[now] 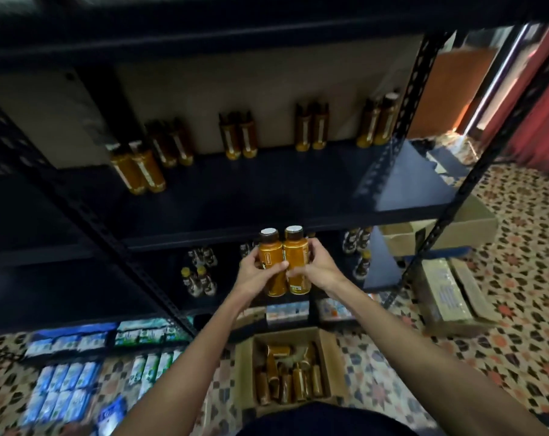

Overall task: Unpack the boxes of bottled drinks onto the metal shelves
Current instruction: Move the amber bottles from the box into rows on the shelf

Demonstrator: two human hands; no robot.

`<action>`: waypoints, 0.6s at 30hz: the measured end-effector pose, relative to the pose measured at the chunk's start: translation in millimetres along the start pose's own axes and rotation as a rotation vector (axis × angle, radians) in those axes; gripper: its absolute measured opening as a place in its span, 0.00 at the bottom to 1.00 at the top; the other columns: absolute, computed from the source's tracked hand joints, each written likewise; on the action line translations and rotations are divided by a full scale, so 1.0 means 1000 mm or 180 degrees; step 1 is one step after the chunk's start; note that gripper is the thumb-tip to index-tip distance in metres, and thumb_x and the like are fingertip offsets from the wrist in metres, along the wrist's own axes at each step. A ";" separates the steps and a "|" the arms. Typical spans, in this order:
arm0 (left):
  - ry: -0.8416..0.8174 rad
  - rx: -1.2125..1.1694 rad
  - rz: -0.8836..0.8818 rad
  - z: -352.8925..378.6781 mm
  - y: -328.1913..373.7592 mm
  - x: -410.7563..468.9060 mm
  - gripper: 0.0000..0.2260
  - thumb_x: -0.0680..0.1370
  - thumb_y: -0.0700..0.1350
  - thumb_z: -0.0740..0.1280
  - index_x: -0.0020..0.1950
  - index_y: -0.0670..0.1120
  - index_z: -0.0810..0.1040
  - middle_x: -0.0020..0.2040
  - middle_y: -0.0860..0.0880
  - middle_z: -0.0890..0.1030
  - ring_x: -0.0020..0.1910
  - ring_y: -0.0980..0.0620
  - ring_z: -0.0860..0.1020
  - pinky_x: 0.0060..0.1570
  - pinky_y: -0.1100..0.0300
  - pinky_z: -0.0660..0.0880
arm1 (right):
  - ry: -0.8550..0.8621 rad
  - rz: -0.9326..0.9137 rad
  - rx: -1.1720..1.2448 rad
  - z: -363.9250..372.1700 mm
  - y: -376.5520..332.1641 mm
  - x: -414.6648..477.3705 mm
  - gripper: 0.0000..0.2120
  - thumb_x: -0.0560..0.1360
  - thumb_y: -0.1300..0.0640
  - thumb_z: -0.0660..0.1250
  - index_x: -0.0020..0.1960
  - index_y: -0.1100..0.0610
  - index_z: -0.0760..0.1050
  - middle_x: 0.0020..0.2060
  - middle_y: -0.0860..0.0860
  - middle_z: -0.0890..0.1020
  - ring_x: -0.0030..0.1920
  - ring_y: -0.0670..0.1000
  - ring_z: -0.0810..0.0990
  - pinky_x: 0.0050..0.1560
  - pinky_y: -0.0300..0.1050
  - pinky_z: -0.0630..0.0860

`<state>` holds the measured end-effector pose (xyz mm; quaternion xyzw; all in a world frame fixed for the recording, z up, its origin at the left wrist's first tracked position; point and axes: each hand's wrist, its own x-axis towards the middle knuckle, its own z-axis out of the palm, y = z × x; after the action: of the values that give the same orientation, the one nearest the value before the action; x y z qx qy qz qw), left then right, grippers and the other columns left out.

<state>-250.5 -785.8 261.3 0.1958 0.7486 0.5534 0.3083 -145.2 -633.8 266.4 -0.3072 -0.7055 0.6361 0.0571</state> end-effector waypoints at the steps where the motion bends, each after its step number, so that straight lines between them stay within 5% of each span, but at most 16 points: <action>1: 0.0000 0.0056 0.0139 -0.004 0.011 0.004 0.25 0.69 0.53 0.79 0.63 0.53 0.76 0.56 0.55 0.82 0.55 0.58 0.80 0.53 0.58 0.78 | 0.0009 -0.0083 -0.0021 -0.004 -0.012 0.003 0.40 0.61 0.62 0.83 0.67 0.50 0.67 0.57 0.49 0.80 0.59 0.50 0.80 0.62 0.53 0.78; 10: 0.0241 0.0242 0.0808 -0.027 0.093 0.040 0.29 0.68 0.54 0.79 0.66 0.50 0.75 0.57 0.55 0.82 0.56 0.59 0.80 0.53 0.63 0.76 | 0.0106 -0.0636 -0.0286 -0.024 -0.100 0.037 0.41 0.63 0.61 0.83 0.69 0.51 0.66 0.60 0.50 0.78 0.61 0.51 0.78 0.62 0.50 0.76; 18: 0.0322 0.0541 0.0683 -0.039 0.114 0.090 0.34 0.58 0.57 0.82 0.60 0.51 0.78 0.55 0.53 0.84 0.55 0.54 0.81 0.62 0.47 0.77 | 0.0436 -0.0809 -0.0534 -0.022 -0.123 0.069 0.38 0.62 0.63 0.81 0.65 0.51 0.65 0.58 0.51 0.76 0.61 0.52 0.76 0.64 0.53 0.75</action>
<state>-348.4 -720.6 355.4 0.2720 0.7821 0.5269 0.1915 -234.4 -580.1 363.5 -0.2618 -0.7837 0.5403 0.1592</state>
